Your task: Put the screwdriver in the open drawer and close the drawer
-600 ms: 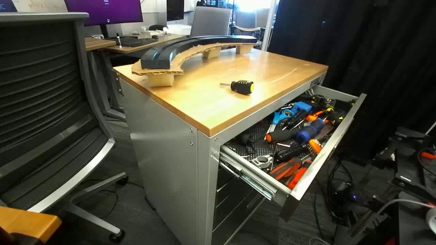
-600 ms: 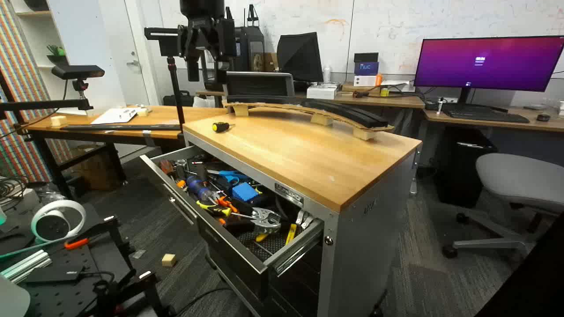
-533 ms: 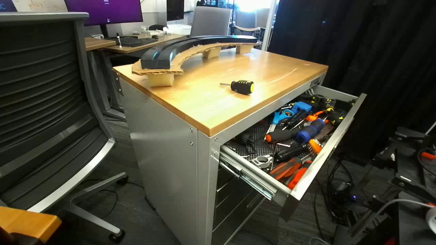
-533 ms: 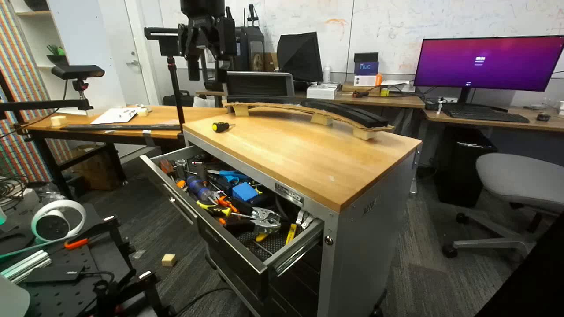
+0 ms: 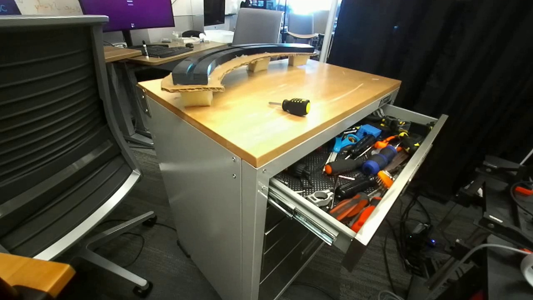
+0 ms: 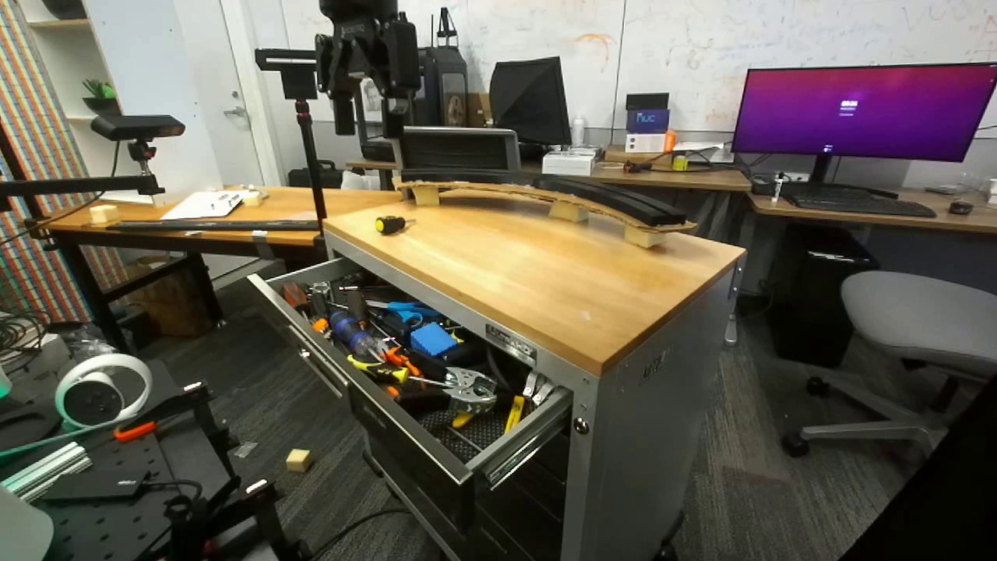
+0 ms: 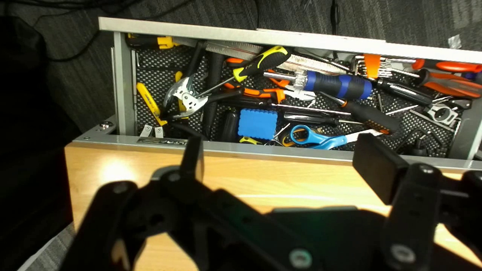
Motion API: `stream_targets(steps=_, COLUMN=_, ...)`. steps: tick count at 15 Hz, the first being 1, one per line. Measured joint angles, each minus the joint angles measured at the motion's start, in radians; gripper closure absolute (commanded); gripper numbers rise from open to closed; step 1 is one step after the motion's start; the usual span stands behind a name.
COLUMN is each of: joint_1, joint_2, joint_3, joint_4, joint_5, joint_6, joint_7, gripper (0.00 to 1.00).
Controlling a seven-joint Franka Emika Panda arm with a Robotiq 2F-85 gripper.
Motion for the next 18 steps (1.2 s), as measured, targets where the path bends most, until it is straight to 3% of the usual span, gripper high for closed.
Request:
stream_targets(steps=8, joint_1=0.011, joint_2=0.01, joint_3=0.011, joint_4=-0.006, joint_5=0.021, joint_6=0.0, joint_7=0.0, gripper=0.0)
stream_targets(steps=16, joint_1=0.121, joint_2=0.068, joint_3=0.15, joint_4=0.002, joint_5=0.206, joint_6=0.096, joint_7=0.044, gripper=0.0)
stream_targets(steps=18, joint_1=0.132, joint_2=0.09, joint_3=0.174, joint_4=0.002, joint_5=0.163, joint_6=0.135, joint_7=0.081, gripper=0.0)
